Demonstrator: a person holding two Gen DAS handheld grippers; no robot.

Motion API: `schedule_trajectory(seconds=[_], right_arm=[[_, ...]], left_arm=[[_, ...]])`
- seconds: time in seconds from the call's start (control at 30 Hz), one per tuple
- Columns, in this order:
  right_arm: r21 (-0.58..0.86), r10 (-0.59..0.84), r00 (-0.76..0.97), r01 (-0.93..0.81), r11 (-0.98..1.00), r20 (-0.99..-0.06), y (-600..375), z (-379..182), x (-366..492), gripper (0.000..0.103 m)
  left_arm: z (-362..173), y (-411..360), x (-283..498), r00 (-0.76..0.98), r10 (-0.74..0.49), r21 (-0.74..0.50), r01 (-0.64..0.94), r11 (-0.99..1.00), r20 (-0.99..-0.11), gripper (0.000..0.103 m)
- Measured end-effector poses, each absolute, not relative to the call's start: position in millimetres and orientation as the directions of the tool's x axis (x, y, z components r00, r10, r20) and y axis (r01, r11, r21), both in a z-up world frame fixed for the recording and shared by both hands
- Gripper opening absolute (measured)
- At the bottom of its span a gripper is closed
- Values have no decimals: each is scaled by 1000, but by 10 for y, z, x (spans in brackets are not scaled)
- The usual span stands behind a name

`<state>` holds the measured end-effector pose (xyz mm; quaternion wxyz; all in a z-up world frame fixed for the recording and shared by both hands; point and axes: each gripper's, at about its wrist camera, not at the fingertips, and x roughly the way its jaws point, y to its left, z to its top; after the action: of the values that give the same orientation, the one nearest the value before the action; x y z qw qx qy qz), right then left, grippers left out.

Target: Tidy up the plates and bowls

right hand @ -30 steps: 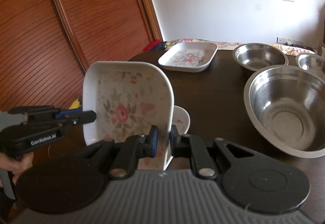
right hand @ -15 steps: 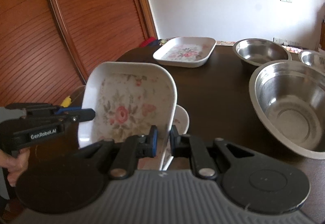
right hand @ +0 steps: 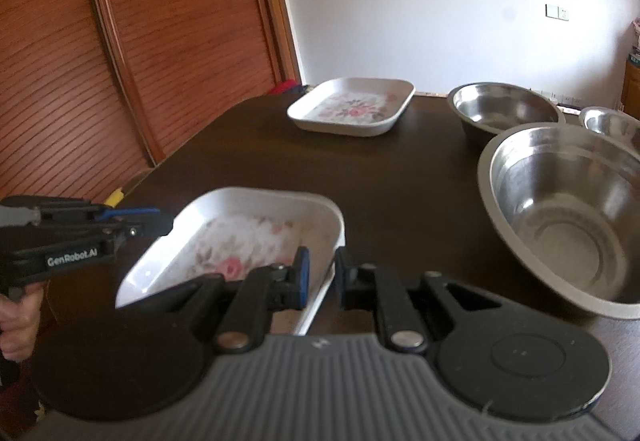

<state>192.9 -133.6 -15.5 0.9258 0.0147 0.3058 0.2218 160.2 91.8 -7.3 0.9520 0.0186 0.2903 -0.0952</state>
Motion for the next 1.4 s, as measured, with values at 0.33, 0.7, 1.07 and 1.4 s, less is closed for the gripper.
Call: schedule_trajectory(seconds=[0.33,0.7,1.07,1.4], right_arm=[[135,431,746,-425,895,-508,-1386,-92,1740,16],[114,446,778,-444,889,-442,-1473,-103,1451,17],[120,444,793,-437,892,-416,-1572,-149,1421,29],[82,440,800,-449,890,-408,-1570,217,1717,56]], left_arm=[[-56,857,1458,823,-193,-24,214,977,-535,42],[1,770,1201,869,-182,20,215,976,-461,88],[61,676,1082,875,-215,18,246,969,-433,96],[279,663,1547,879,-210,44,252,967,-428,96]])
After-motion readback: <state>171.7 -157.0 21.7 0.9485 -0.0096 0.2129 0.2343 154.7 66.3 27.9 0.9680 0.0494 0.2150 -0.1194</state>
